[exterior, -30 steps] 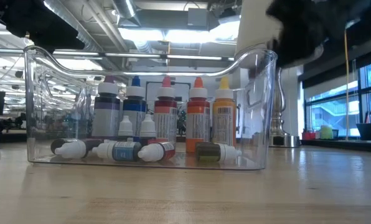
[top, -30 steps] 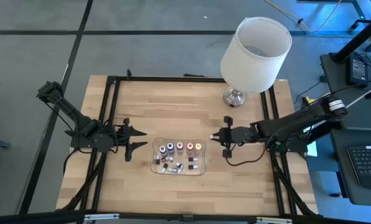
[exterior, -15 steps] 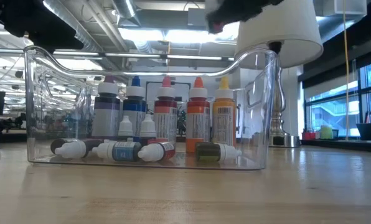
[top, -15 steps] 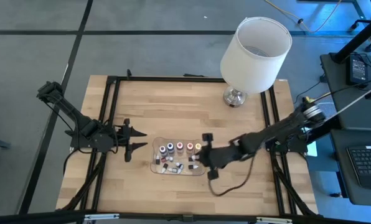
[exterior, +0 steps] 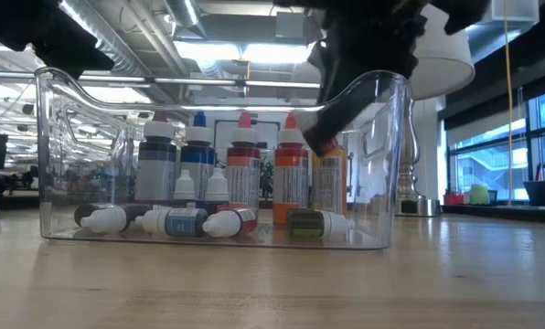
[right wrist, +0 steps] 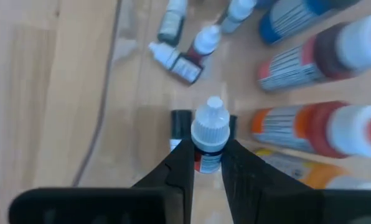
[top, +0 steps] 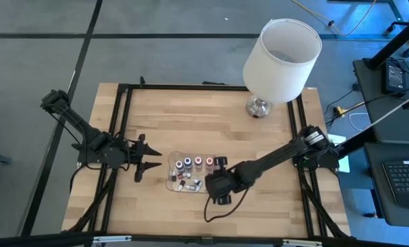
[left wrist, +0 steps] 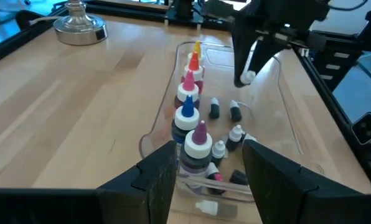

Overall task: Pick & Place food coloring
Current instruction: Put the small red food coloring bottle into the container, then return to Home Position

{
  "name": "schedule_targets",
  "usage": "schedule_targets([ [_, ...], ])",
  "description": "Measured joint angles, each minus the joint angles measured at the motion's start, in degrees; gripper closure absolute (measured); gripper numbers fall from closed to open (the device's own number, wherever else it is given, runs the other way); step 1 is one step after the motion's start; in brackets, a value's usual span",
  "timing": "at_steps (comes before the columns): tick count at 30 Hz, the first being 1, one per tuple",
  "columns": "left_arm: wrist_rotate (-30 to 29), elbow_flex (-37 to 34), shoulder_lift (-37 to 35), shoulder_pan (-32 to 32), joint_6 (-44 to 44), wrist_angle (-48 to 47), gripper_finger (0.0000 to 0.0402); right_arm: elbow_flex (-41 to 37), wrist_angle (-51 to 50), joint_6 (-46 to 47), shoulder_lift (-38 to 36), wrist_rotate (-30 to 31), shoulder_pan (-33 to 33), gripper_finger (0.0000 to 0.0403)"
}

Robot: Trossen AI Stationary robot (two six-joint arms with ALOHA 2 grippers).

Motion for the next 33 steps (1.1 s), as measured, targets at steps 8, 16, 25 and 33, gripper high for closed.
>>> schedule_targets([
  [8,0.0,0.0,0.0,0.0,0.0,0.0,0.0222,-0.1,0.0,2.6,0.3,-3.2,-0.5,0.0331],
  [16,0.0,0.0,0.0,0.0,0.0,0.0,0.0222,-0.2,0.0,-0.2,0.3,-3.2,-0.4,0.0311],
  [25,-0.1,0.0,0.0,0.0,0.1,0.0,0.0223,-0.2,0.0,-1.0,-0.2,-3.1,-0.4,0.0287],
  [33,-0.8,0.0,0.0,0.0,-1.1,1.8,0.0223,-1.1,-7.9,-1.2,-6.8,5.8,2.6,0.0286],
])
